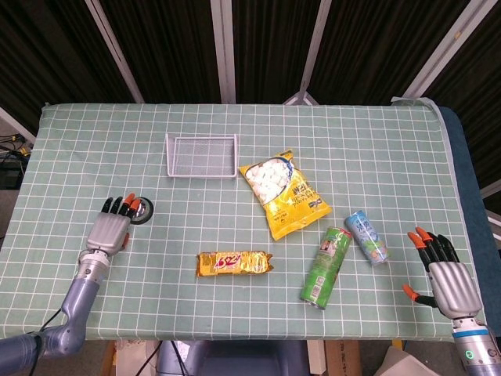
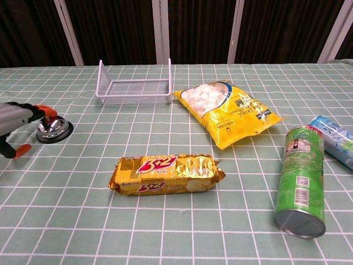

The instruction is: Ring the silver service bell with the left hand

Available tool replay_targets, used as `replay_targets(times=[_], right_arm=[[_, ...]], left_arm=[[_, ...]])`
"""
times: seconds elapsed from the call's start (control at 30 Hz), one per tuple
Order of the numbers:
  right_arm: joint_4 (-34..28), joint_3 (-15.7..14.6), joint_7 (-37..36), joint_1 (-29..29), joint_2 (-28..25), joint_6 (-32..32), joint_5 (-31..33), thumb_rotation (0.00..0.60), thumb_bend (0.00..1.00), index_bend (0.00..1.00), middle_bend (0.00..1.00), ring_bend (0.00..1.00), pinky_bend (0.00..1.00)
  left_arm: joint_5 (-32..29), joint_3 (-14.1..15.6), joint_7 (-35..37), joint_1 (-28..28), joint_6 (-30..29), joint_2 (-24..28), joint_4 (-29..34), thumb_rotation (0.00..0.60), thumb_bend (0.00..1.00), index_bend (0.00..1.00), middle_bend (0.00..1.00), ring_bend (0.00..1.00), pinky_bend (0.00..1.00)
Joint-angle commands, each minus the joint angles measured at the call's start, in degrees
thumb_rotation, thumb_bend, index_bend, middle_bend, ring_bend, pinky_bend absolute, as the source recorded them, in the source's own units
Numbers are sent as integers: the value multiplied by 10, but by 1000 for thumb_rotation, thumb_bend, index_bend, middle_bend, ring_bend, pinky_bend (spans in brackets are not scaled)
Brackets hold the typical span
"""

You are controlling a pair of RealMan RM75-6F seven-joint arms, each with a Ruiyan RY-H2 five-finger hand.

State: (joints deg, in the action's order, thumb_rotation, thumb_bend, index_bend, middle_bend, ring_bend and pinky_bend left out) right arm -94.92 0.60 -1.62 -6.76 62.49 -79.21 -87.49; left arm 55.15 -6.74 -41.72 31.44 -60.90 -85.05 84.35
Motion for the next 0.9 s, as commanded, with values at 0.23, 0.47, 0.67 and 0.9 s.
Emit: replay_targets(times=[0.23, 0.47, 0.67, 0.9], right_arm=[[0, 0, -1, 0, -1, 0, 0, 600, 247, 0, 0, 0, 0], [2, 0, 0, 1, -1, -3, -2, 600, 247, 0, 0, 0, 0], [3, 0, 3, 1, 1, -5, -4, 600, 247, 0, 0, 0, 0], [4, 0, 9, 3, 3, -9, -5, 600, 247, 0, 0, 0, 0]], left_arm=[[60, -25, 53, -2, -51, 41, 72, 600, 490, 0, 0, 0, 0], [116, 4, 94, -51, -112, 111, 154, 600, 158, 0, 0, 0, 0], [199, 70, 163, -134, -193, 180, 196, 600, 124, 0, 0, 0, 0], [290, 131, 256, -217, -285, 219, 150, 600, 124, 0, 0, 0, 0]])
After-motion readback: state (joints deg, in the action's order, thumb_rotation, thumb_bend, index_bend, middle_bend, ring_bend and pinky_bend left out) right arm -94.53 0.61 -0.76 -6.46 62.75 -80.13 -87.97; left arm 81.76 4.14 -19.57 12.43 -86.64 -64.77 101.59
